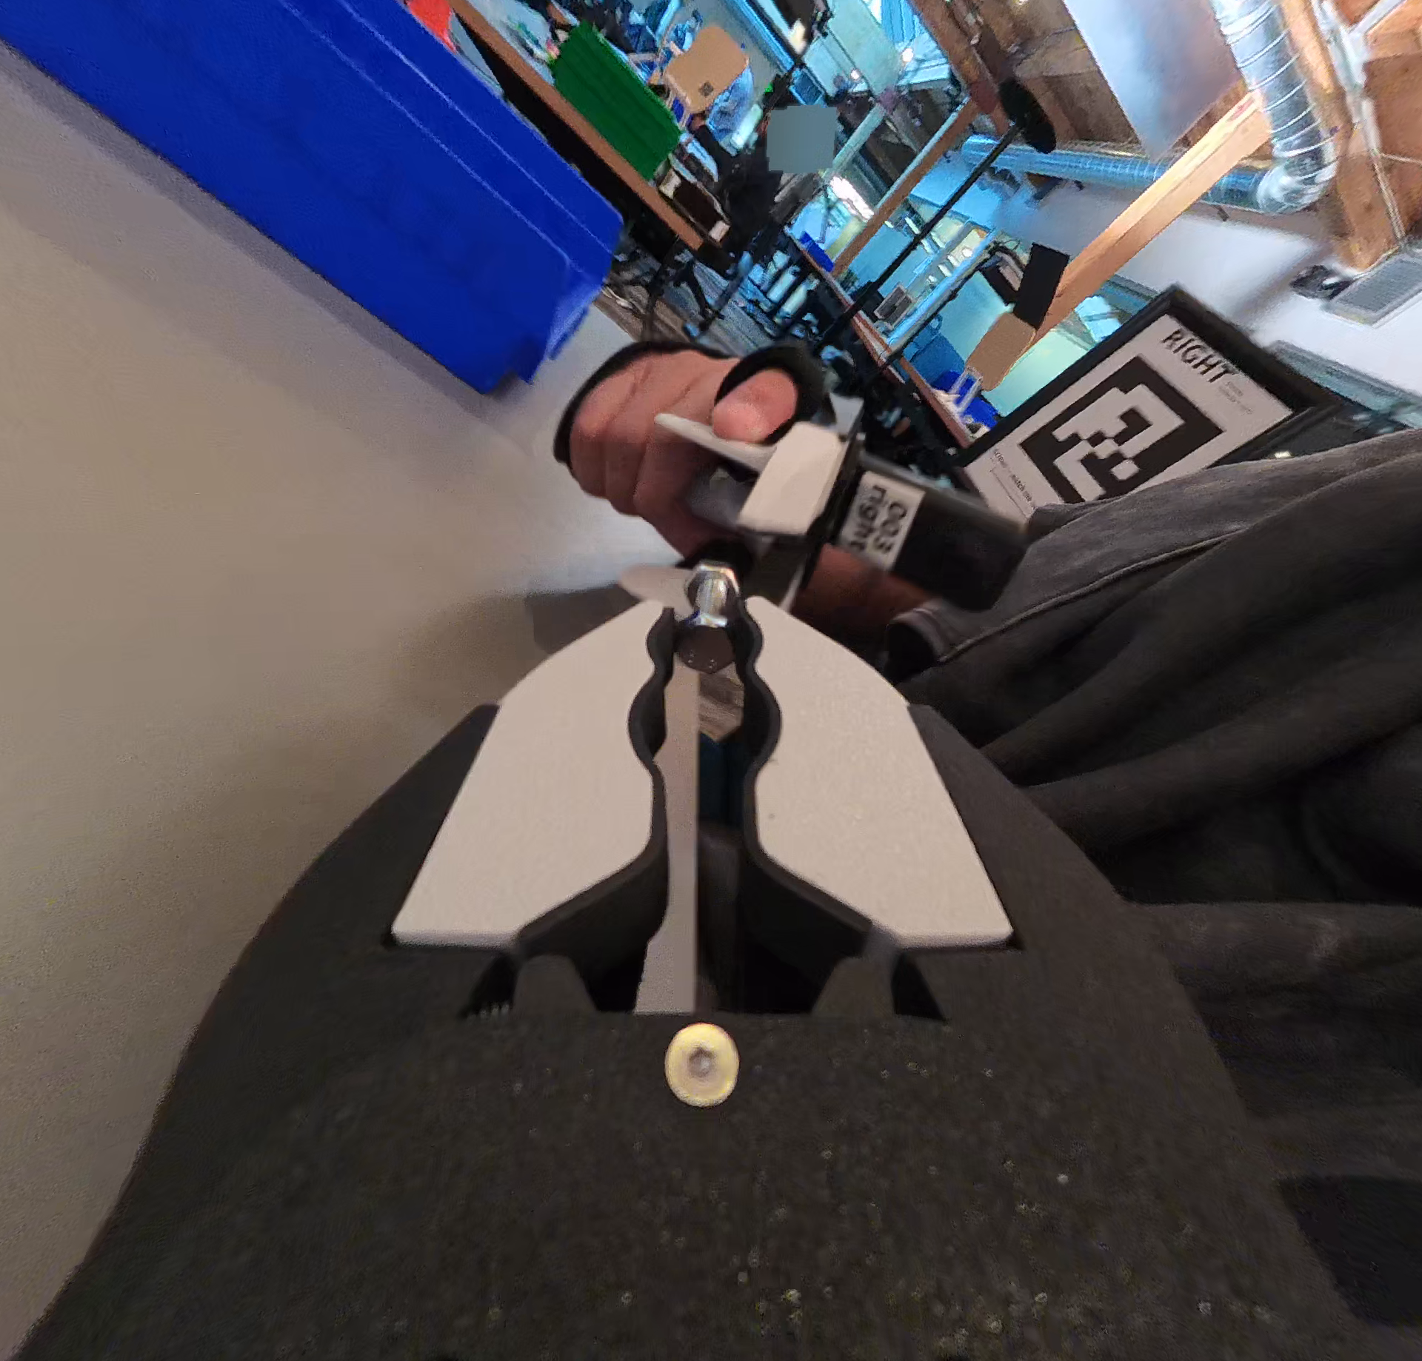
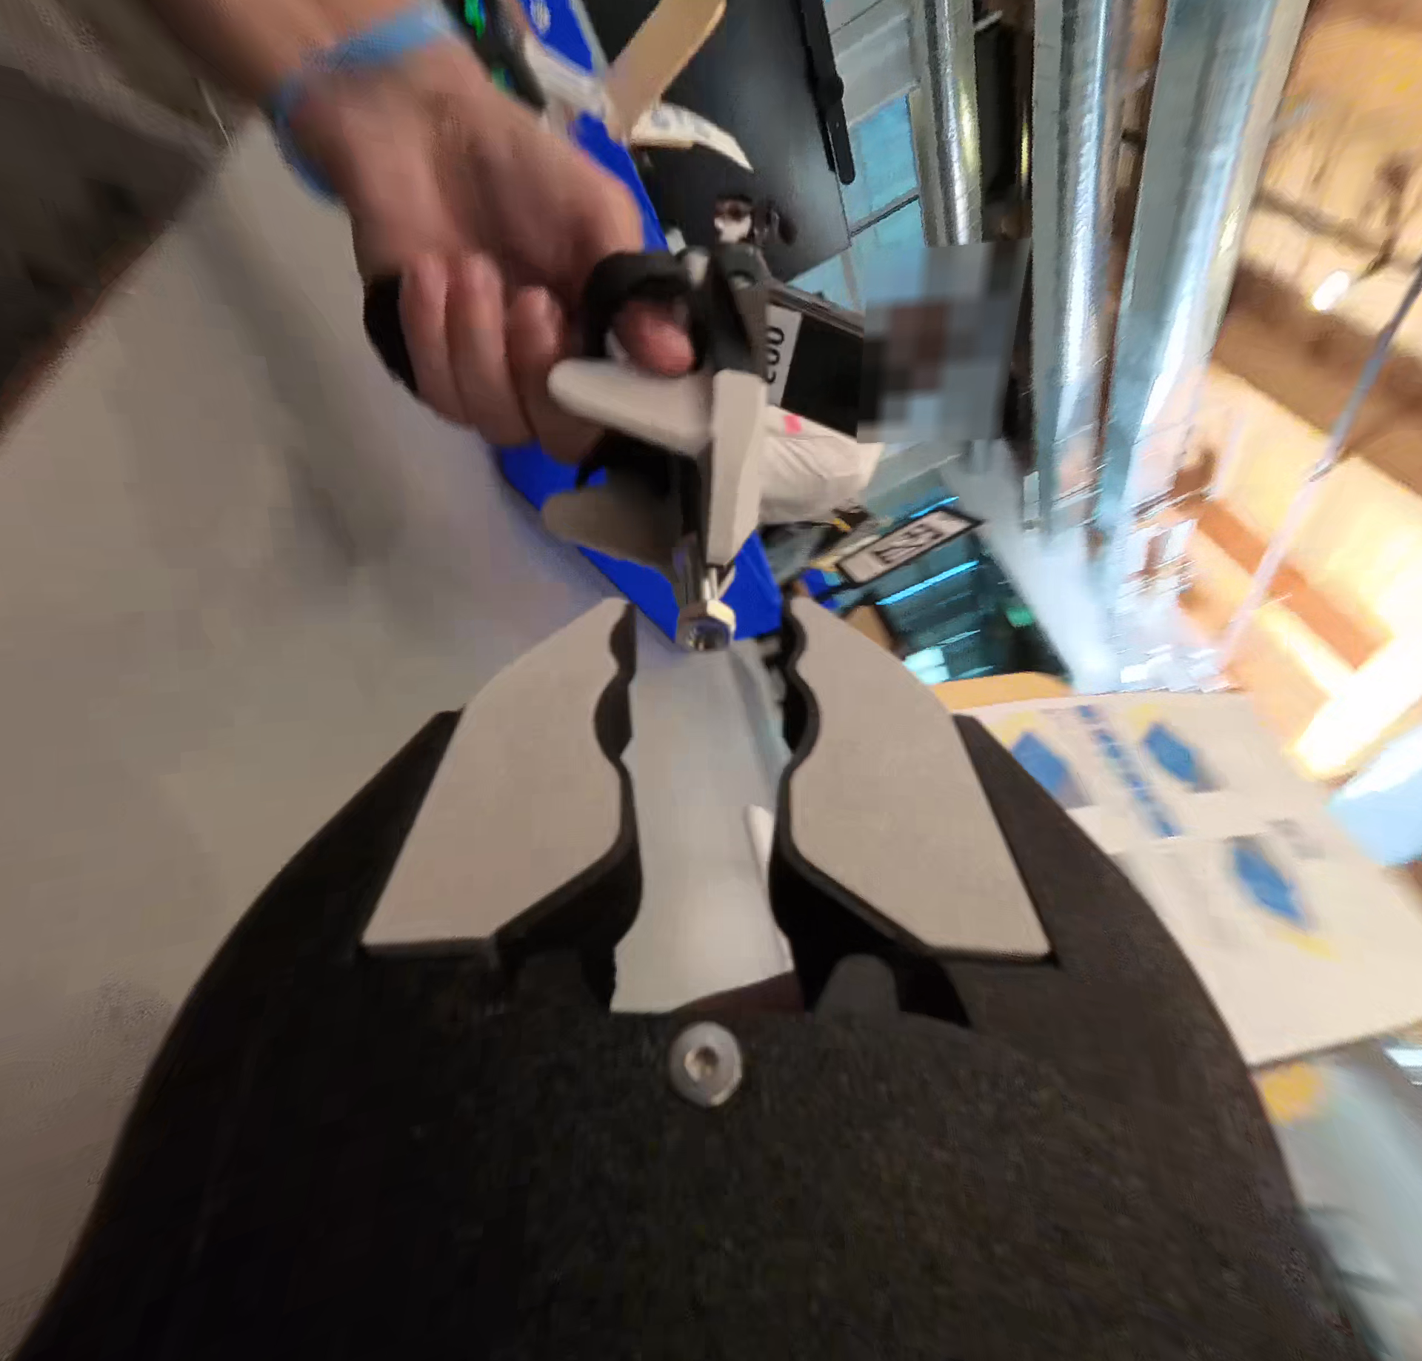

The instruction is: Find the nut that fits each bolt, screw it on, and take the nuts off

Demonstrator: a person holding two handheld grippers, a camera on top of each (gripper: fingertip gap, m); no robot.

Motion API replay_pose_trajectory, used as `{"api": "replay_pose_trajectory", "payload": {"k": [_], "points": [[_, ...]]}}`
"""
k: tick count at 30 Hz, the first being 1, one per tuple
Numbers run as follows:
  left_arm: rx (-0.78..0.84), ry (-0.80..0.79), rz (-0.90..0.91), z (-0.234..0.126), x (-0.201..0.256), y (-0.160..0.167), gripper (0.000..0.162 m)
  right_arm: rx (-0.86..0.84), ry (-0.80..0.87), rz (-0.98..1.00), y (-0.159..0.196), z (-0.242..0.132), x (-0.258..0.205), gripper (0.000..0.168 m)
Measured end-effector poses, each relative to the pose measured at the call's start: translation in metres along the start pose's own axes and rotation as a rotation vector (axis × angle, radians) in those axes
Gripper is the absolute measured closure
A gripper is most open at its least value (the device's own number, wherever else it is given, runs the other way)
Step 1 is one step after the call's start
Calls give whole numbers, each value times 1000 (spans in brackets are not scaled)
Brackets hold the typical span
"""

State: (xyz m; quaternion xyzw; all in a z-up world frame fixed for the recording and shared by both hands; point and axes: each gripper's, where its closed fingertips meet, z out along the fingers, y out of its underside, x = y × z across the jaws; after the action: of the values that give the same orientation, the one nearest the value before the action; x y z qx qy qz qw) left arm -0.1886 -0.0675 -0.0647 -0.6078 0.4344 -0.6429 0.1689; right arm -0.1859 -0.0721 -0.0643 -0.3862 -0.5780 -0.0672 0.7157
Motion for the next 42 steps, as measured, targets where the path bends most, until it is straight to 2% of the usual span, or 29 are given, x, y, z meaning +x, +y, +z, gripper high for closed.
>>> {"api": "replay_pose_trajectory", "payload": {"k": [2, 5, 9, 10, 12, 15, 17, 20, 26, 30, 32, 38, 42], "points": [[25, -53, 82, -5, -2, -6, 148, 53, -14, 230, -3, 0, 10, 123], [92, -153, 220, -13, -7, -18, 148, 102, -89, 649, 4, 2, 17, 126], [101, -358, 443, -24, -22, -25, 148, 209, -229, 1433, 27, 10, 34, 128], [95, -382, 476, -24, -23, -24, 148, 232, -303, 1650, 33, 14, 33, 123], [74, -403, 518, -23, -24, -22, 148, 256, -440, 2011, 40, 22, 26, 126], [53, -433, 572, -20, -25, -20, 148, 255, -620, 2253, 34, 27, 9, 133], [46, -452, 600, -19, -25, -19, 148, 232, -697, 2295, 28, 28, -1, 132], [17, -445, 597, -14, -25, -15, 148, 339, -716, 2374, 27, 27, 6, 144], [38, -406, 560, -13, -21, -16, 148, 333, -727, 2296, 22, 24, 7, 151], [35, -353, 471, -14, -21, -14, 148, 276, -638, 2045, 21, 23, 4, 154], [40, -316, 414, -13, -20, -13, 148, 226, -557, 1812, 20, 22, 5, 154], [4, -128, 232, 0, -4, -3, 148, 134, -321, 762, 10, 4, -2, 154], [-40, -70, 131, 7, 1, 6, 148, 73, -206, 297, 9, -4, -7, 154]]}}
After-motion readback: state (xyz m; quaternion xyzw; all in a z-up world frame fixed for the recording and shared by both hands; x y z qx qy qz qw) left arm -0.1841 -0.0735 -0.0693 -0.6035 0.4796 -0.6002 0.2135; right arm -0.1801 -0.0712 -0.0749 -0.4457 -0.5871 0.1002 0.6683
